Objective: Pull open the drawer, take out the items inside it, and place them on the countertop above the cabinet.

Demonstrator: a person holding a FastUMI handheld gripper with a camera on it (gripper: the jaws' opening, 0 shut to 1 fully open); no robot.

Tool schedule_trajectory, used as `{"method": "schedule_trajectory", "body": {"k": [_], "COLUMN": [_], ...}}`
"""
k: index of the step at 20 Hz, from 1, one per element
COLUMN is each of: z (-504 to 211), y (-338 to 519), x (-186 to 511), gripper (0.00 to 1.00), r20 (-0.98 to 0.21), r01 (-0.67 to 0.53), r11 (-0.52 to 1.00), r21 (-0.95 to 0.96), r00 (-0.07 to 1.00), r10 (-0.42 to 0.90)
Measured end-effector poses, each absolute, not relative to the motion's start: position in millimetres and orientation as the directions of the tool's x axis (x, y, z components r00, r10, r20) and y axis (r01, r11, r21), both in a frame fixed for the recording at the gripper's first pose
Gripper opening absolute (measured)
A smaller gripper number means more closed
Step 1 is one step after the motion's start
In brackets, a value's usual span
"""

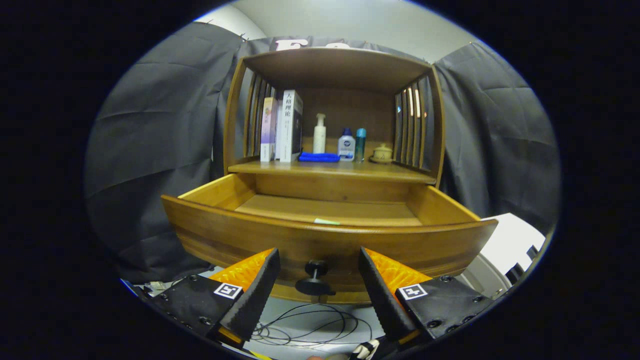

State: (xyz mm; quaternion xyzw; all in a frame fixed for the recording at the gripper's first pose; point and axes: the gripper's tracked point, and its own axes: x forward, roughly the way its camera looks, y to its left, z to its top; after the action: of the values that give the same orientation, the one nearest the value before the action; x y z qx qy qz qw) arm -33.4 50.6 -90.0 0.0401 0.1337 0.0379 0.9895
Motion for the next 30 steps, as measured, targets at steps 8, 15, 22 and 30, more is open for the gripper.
{"method": "schedule_trajectory", "body": {"k": [8,15,22,30], "z": [-21,-9,-31,-84], "y": [37,58,66,69], "x": [-13,25,76,124], "gripper": [0.97,0.96,0.96,0.98], "r20": [-0.196,-0.235,-0.358,-0.594], "r01": [0.071,0.086,0.137,0.233], "r11": [0.984,0.978,0.956,0.929], "r21": [0.161,0.19,0.26,0.287], "r00": [0.98,0.971,0.933,0.804], "r10": [-0.039,-0.04,-0.037,-0.018]}}
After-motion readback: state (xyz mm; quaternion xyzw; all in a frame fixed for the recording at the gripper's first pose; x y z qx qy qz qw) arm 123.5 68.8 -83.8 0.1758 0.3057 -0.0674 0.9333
